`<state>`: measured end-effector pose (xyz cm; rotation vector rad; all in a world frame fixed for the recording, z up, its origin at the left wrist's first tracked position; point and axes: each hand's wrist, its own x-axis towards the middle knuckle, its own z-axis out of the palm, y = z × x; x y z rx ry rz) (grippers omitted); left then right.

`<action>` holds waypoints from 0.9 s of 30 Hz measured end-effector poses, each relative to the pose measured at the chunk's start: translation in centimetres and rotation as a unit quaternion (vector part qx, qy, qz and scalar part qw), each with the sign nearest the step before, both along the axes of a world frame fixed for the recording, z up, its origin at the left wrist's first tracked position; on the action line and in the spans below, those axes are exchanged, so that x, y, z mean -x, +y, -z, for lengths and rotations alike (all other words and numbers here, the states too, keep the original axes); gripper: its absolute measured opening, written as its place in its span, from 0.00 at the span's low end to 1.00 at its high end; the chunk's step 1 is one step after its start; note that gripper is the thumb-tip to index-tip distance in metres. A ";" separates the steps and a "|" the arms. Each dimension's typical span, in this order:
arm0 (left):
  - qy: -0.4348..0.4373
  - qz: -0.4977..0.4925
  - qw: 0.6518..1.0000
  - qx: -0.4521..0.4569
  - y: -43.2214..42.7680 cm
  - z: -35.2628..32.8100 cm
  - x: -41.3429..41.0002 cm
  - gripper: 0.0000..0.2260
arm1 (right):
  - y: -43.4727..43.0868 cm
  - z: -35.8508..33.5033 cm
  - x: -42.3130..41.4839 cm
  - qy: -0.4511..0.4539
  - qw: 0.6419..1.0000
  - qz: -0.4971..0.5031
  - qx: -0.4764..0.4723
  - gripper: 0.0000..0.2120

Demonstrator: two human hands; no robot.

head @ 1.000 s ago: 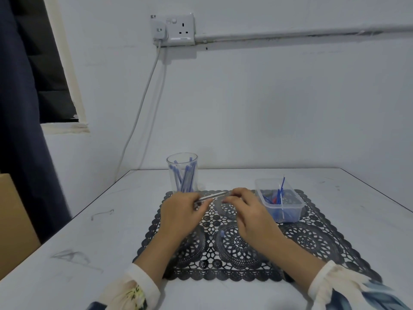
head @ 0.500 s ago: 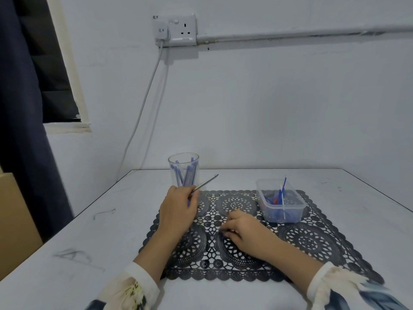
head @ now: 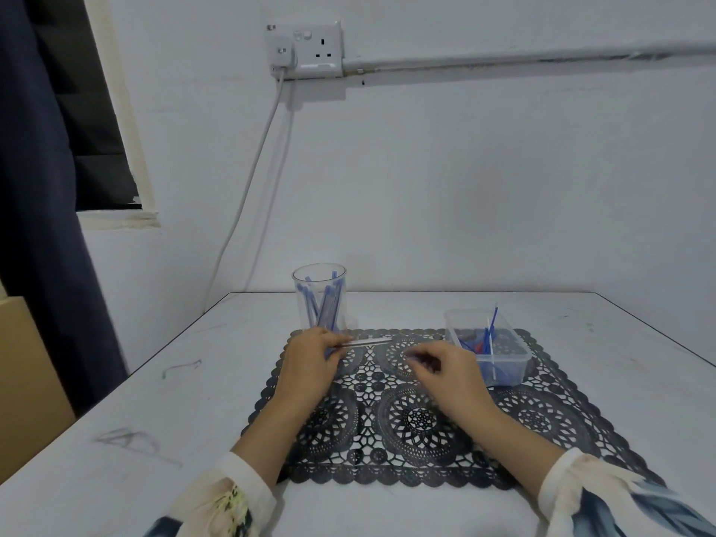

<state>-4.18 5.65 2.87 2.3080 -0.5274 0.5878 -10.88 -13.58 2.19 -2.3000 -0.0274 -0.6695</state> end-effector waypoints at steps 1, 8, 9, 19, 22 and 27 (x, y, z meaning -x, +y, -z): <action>0.006 0.005 1.000 0.002 0.0 0.0 0.1 0.10 | -0.1 -0.1 0.0 -0.013 0.999 0.007 -0.030 0.08; 0.021 0.038 0.999 0.003 -0.4 -0.1 0.5 0.10 | -0.2 -0.5 0.4 -0.026 0.990 -0.008 -0.136 0.09; 0.023 0.044 0.999 0.004 -0.5 -0.1 0.6 0.10 | -0.2 -0.5 0.4 -0.026 0.990 -0.013 -0.136 0.09; 0.008 0.055 0.998 0.000 -0.7 -0.2 1.0 0.10 | -0.5 -0.2 0.1 -0.040 0.986 -0.045 -0.156 0.14; 0.004 0.057 0.998 0.000 -0.7 -0.2 1.0 0.10 | -0.4 -0.2 0.0 -0.036 0.985 -0.048 -0.163 0.15; -0.005 0.059 0.998 -0.010 -0.7 -0.2 1.0 0.10 | -0.6 -0.1 0.1 -0.042 0.982 -0.055 -0.174 0.15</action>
